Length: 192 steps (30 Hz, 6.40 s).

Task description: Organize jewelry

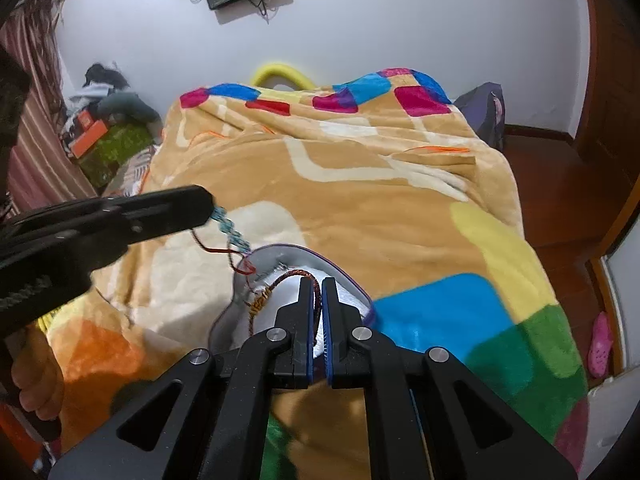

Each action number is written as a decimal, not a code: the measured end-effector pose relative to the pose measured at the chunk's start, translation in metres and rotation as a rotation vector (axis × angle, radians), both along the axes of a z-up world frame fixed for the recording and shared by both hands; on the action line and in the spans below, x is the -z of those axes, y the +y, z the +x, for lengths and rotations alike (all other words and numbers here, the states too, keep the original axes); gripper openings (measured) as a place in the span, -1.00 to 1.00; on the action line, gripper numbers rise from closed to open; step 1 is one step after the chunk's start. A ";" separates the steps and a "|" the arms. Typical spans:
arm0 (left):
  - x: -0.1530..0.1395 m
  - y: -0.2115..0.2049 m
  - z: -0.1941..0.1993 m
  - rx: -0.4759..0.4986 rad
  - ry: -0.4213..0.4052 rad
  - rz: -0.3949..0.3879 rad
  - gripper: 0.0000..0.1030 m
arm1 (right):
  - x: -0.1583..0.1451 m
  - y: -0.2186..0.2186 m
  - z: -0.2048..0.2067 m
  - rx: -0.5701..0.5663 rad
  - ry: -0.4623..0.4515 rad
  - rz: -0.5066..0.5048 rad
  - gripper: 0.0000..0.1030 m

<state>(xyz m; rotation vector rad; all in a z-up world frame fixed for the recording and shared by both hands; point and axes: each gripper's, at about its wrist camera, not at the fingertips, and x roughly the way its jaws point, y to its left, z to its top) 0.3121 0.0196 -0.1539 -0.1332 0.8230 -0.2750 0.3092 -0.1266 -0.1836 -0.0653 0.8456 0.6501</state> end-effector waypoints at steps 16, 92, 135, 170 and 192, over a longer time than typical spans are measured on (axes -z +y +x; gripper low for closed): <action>0.026 -0.021 -0.005 0.075 0.090 0.062 -1.00 | -0.013 -0.007 -0.011 -0.010 -0.055 -0.063 -0.86; 0.071 -0.017 -0.101 0.115 0.194 0.102 -0.59 | 0.021 -0.011 -0.101 0.019 0.011 -0.100 -0.64; -0.046 0.004 -0.079 -0.002 -0.112 0.104 -0.82 | -0.073 -0.025 -0.071 0.084 -0.247 0.042 -0.64; 0.017 -0.005 -0.033 0.062 0.040 0.076 -0.77 | -0.005 0.005 -0.005 -0.026 0.021 -0.056 -0.62; -0.126 0.014 -0.142 -0.040 -0.297 0.047 -0.13 | -0.147 -0.031 -0.107 0.051 -0.335 0.082 -0.61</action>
